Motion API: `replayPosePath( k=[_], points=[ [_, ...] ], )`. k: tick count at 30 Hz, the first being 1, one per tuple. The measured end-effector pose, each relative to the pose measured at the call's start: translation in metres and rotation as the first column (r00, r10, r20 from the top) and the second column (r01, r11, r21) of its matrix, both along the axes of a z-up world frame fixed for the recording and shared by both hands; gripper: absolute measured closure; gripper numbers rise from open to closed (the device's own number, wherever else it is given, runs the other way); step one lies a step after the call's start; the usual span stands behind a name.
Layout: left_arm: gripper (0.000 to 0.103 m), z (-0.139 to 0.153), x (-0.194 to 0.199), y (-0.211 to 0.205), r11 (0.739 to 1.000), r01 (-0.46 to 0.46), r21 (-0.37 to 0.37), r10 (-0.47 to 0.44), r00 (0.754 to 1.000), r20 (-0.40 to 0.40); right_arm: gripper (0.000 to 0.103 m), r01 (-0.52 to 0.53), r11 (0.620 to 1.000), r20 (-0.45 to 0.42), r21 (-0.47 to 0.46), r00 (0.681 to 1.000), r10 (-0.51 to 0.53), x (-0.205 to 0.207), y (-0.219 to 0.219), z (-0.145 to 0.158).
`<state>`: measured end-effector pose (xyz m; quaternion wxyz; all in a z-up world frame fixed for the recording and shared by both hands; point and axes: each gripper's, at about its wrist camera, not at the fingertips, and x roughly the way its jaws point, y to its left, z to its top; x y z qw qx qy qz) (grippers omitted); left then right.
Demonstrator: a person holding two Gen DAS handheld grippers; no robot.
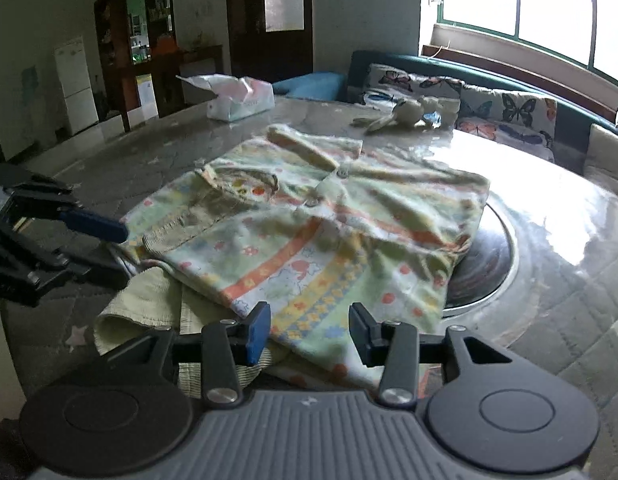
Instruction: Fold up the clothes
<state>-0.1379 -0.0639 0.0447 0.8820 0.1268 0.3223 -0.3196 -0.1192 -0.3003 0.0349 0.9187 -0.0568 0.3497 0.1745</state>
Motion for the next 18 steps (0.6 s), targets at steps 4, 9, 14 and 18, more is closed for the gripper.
replayPosePath(
  k=[4, 9, 14, 18],
  points=[
    [0.053, -0.010, -0.017, 0.000, 0.995, 0.061, 0.084, -0.066, 0.996, 0.065, 0.054, -0.001, 1.000, 0.003, -0.024, 1.000, 0.001, -0.005, -0.004, 0.003],
    [0.053, -0.023, -0.032, -0.011, 0.980, 0.095, 0.173, -0.122, 0.980, 0.155, 0.053, -0.004, 0.999, -0.017, -0.049, 1.000, 0.003, -0.012, -0.007, -0.001],
    [0.053, -0.022, -0.033, -0.030, 0.983, 0.122, 0.136, -0.151, 0.962, 0.229, 0.048, -0.015, 0.997, -0.021, -0.080, 1.000, 0.013, -0.021, -0.008, -0.004],
    [0.063, -0.019, -0.029, -0.040, 0.984, 0.154, 0.086, -0.171, 0.954, 0.248, 0.044, -0.034, 0.994, -0.016, -0.102, 0.999, 0.032, -0.027, -0.007, -0.004]
  ],
)
